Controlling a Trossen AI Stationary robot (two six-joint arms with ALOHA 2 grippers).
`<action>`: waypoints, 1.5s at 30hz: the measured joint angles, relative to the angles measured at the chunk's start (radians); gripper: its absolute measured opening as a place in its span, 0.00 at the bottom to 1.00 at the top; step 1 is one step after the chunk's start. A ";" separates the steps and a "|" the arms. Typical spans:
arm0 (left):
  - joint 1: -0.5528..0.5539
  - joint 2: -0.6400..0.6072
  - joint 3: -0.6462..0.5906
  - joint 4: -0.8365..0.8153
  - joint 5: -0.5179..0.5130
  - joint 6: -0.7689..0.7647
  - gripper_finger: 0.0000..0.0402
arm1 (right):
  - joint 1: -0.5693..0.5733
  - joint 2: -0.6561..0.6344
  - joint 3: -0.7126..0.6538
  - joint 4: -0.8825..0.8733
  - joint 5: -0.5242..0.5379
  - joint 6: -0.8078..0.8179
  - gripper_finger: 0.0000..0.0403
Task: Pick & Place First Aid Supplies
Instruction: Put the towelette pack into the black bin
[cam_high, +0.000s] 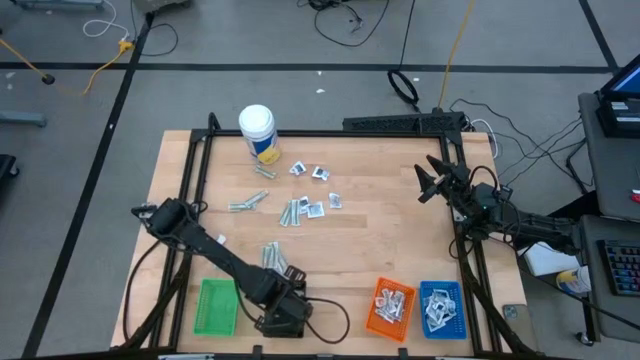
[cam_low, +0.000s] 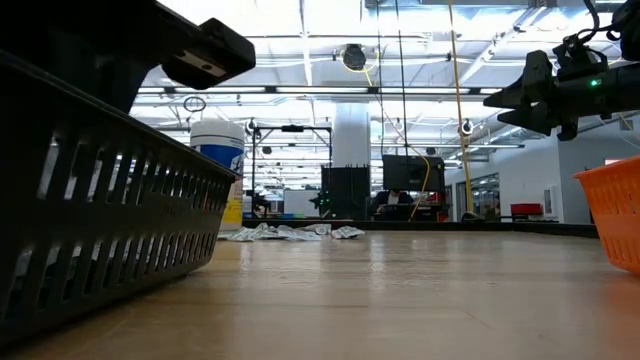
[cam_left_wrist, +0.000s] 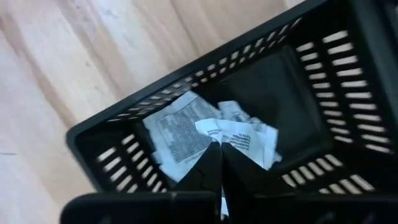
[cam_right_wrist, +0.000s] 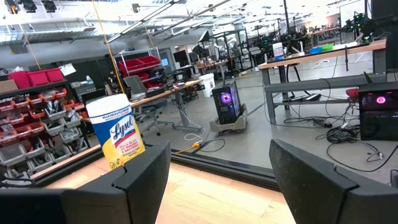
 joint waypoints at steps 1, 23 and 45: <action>0.000 0.000 0.000 0.002 0.004 -0.006 0.02 | 0.000 0.000 0.000 0.000 0.000 0.000 0.67; 0.086 -0.106 0.000 -0.073 0.108 0.071 0.59 | 0.000 0.000 0.000 0.000 0.000 0.000 0.67; 0.601 -0.135 0.148 -0.070 0.078 0.699 0.62 | 0.000 0.000 0.000 0.000 0.000 0.000 0.67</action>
